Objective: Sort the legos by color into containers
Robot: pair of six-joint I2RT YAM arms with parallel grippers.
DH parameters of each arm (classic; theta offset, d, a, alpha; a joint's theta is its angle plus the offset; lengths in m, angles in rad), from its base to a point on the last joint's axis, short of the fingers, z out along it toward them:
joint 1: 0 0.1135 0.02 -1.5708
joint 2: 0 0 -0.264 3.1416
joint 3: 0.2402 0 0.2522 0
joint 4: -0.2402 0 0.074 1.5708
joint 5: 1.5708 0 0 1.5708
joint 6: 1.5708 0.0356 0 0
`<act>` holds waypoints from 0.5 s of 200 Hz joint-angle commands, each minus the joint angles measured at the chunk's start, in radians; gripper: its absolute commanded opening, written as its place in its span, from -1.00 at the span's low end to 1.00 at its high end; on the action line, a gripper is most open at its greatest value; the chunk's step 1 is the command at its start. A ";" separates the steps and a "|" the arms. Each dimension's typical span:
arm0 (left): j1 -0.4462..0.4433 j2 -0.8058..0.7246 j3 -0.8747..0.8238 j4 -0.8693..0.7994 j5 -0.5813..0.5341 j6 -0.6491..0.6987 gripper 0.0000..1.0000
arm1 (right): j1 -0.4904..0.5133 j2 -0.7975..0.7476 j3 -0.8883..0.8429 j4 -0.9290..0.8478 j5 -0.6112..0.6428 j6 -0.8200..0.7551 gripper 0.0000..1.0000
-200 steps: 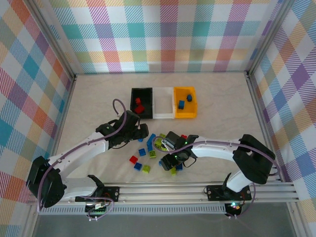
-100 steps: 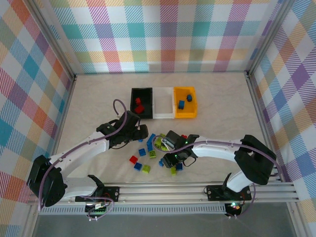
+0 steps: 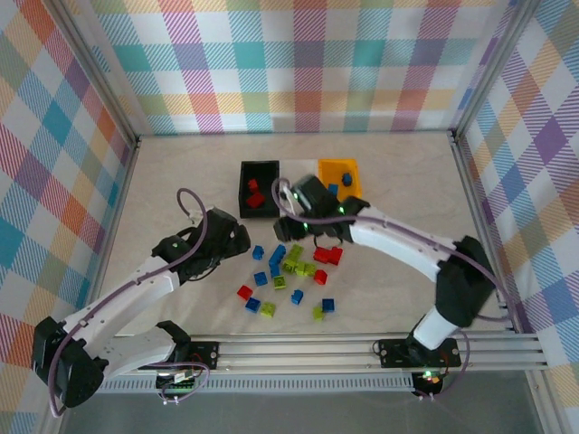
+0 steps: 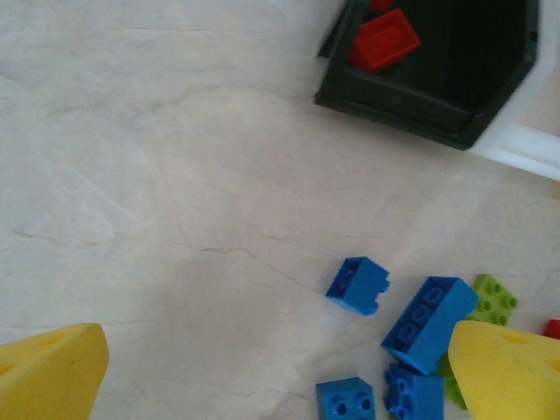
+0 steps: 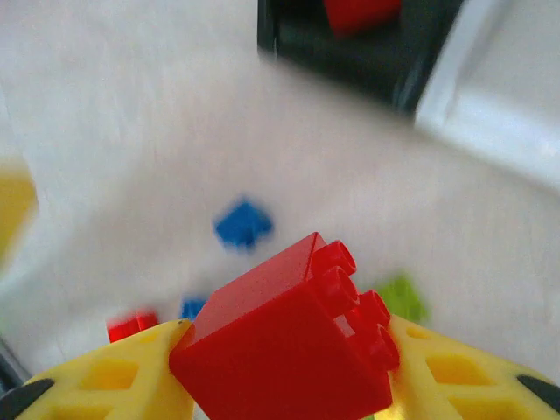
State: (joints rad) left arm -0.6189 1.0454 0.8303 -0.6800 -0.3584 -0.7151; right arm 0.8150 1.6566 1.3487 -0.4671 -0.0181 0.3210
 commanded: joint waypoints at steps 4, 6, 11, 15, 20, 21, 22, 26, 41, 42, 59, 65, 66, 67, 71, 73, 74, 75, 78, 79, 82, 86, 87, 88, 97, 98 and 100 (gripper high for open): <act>0.015 -0.042 -0.027 -0.063 -0.038 -0.027 1.00 | -0.056 0.201 0.243 -0.020 -0.038 -0.008 -0.08; 0.015 -0.045 -0.030 -0.063 -0.036 -0.026 1.00 | -0.059 0.219 0.272 -0.026 -0.037 -0.007 -0.08; 0.016 -0.050 -0.034 -0.062 -0.031 -0.024 1.00 | -0.065 0.257 0.331 -0.042 -0.039 -0.005 -0.09; 0.017 -0.052 -0.037 -0.062 -0.024 -0.023 1.00 | -0.070 0.293 0.378 -0.052 -0.041 -0.004 -0.08; 0.018 -0.053 -0.040 -0.061 -0.017 -0.022 1.00 | -0.074 0.340 0.437 -0.070 -0.038 -0.002 -0.08; 0.018 -0.053 -0.041 -0.061 -0.016 -0.020 1.00 | -0.075 0.349 0.449 -0.075 -0.037 -0.002 -0.08; 0.018 -0.054 -0.041 -0.061 -0.014 -0.019 1.00 | -0.077 0.357 0.461 -0.077 -0.035 -0.002 -0.08; 0.018 -0.053 -0.045 -0.060 -0.008 -0.017 1.00 | -0.079 0.392 0.509 -0.097 -0.029 0.003 -0.08; 0.020 -0.047 -0.051 -0.053 0.016 -0.006 1.00 | -0.089 0.510 0.674 -0.157 -0.021 0.017 -0.07; 0.020 -0.045 -0.052 -0.053 0.017 -0.005 1.00 | -0.090 0.517 0.685 -0.162 -0.020 0.016 -0.06; 0.021 -0.030 -0.058 -0.048 0.041 0.006 1.00 | -0.095 0.630 0.846 -0.221 -0.008 0.035 -0.02; 0.021 -0.023 -0.061 -0.043 0.053 0.012 1.00 | -0.096 0.659 0.890 -0.240 0.000 0.042 -0.01; 0.021 -0.023 -0.062 -0.041 0.055 0.013 1.00 | -0.096 0.666 0.899 -0.244 0.001 0.044 -0.01; 0.021 -0.021 -0.062 -0.041 0.057 0.013 1.00 | -0.096 0.673 0.908 -0.246 0.003 0.046 -0.01; 0.021 -0.018 -0.066 -0.041 0.065 0.013 1.00 | -0.096 0.695 0.940 -0.261 0.005 0.050 -0.01; 0.021 -0.016 -0.065 -0.040 0.068 0.013 1.00 | -0.097 0.705 0.956 -0.266 0.006 0.052 0.00; 0.021 -0.014 -0.066 -0.040 0.070 0.013 1.00 | -0.097 0.711 0.964 -0.269 0.007 0.053 0.00; 0.022 -0.013 -0.067 -0.040 0.071 0.013 1.00 | -0.097 0.716 0.971 -0.273 0.008 0.054 0.00; 0.022 -0.009 -0.068 -0.037 0.075 0.014 1.00 | -0.097 0.731 0.995 -0.283 0.008 0.058 0.00; 0.022 -0.008 -0.068 -0.037 0.078 0.014 1.00 | -0.097 0.736 1.003 -0.285 0.009 0.060 0.00; 0.022 -0.005 -0.071 -0.036 0.082 0.015 1.00 | -0.097 0.751 1.025 -0.295 0.010 0.062 0.01; 0.022 -0.001 -0.074 -0.033 0.089 0.016 1.00 | -0.097 0.769 1.052 -0.305 0.010 0.066 0.01; 0.022 0.000 -0.074 -0.032 0.091 0.017 1.00 | -0.097 0.773 1.055 -0.308 0.010 0.067 0.01; 0.023 0.000 -0.075 -0.031 0.092 0.018 1.00 | -0.097 0.778 1.062 -0.310 0.010 0.068 0.01; 0.022 0.009 -0.080 -0.025 0.105 0.018 1.00 | -0.097 0.810 1.111 -0.328 0.010 0.075 0.07; 0.022 0.010 -0.080 -0.025 0.106 0.019 1.00 | -0.097 0.813 1.116 -0.330 0.011 0.076 0.07; 0.022 0.012 -0.080 -0.023 0.109 0.018 1.00 | -0.097 0.818 1.125 -0.333 0.011 0.078 0.09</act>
State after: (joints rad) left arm -0.6056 1.0355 0.7788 -0.7044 -0.3008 -0.7136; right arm 0.7147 2.4157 2.3489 -0.6834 -0.0177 0.3607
